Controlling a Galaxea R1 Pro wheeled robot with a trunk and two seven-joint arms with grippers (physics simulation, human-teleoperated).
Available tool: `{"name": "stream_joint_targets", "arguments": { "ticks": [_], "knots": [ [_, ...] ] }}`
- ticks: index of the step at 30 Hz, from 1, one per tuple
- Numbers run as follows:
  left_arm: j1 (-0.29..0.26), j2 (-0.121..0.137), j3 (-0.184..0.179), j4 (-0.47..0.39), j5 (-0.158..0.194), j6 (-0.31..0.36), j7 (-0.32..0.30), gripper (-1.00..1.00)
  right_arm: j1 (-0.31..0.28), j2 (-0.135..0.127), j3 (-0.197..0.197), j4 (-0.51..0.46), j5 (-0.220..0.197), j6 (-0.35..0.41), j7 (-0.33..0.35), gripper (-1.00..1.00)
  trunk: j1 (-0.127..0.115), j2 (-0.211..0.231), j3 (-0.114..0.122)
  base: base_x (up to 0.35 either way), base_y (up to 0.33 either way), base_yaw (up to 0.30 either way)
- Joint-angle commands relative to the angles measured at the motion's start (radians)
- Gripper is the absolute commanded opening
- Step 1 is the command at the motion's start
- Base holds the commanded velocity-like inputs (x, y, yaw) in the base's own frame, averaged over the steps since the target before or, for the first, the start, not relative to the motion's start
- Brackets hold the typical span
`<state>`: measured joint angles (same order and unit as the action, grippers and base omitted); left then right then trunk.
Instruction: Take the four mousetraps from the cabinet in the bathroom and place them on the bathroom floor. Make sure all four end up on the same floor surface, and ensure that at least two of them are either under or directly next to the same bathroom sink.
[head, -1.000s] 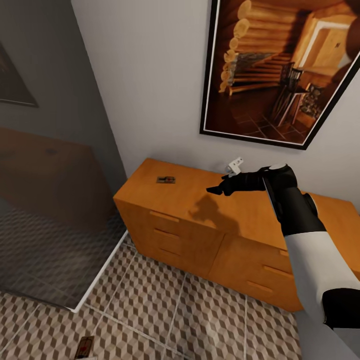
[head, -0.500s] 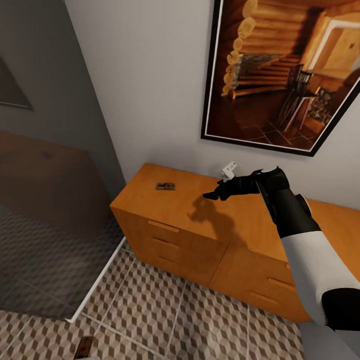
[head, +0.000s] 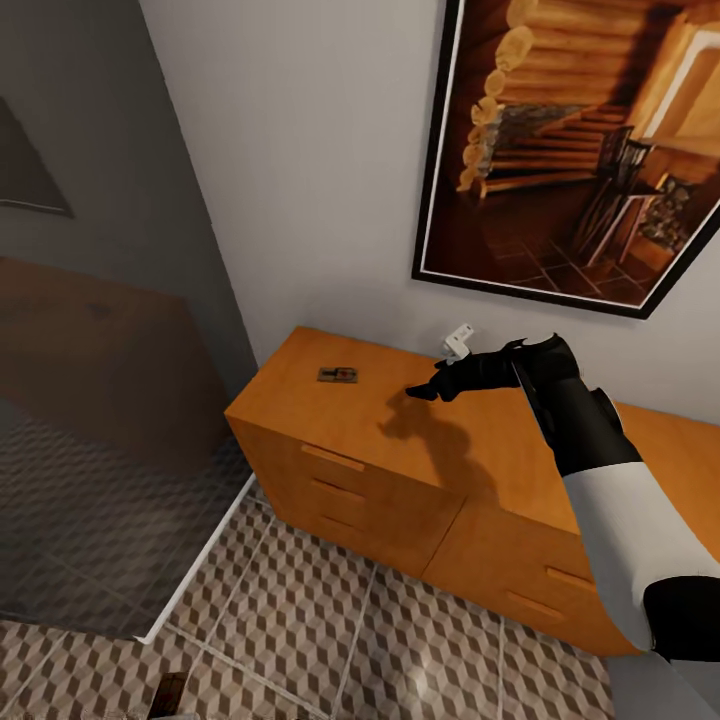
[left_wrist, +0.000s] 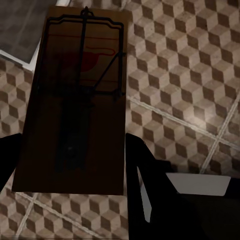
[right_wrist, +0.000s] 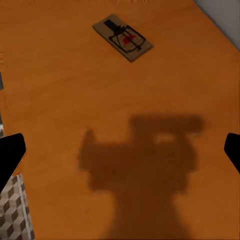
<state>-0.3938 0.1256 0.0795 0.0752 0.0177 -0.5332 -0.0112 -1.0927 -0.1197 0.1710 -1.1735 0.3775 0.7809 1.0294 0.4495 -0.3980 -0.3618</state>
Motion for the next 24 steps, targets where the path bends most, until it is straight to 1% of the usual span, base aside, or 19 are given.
{"name": "stream_joint_targets", "arguments": {
  "ticks": [1, 24],
  "knots": [
    [-0.002, 0.000, 0.008, 0.005, -0.005, -0.007, 0.004, -1.00, -0.001, 0.000, 0.001, 0.001, 0.009, 0.003, 0.008, 1.00, 0.001, -0.002, -0.003, 0.002, 0.000, 0.154],
    [-0.002, -0.001, 0.008, 0.005, -0.005, -0.007, 0.004, -1.00, -0.001, -0.001, 0.001, 0.018, 0.009, 0.003, 0.008, 1.00, 0.001, -0.002, -0.034, 0.000, 0.000, 0.165]
  ]
}}
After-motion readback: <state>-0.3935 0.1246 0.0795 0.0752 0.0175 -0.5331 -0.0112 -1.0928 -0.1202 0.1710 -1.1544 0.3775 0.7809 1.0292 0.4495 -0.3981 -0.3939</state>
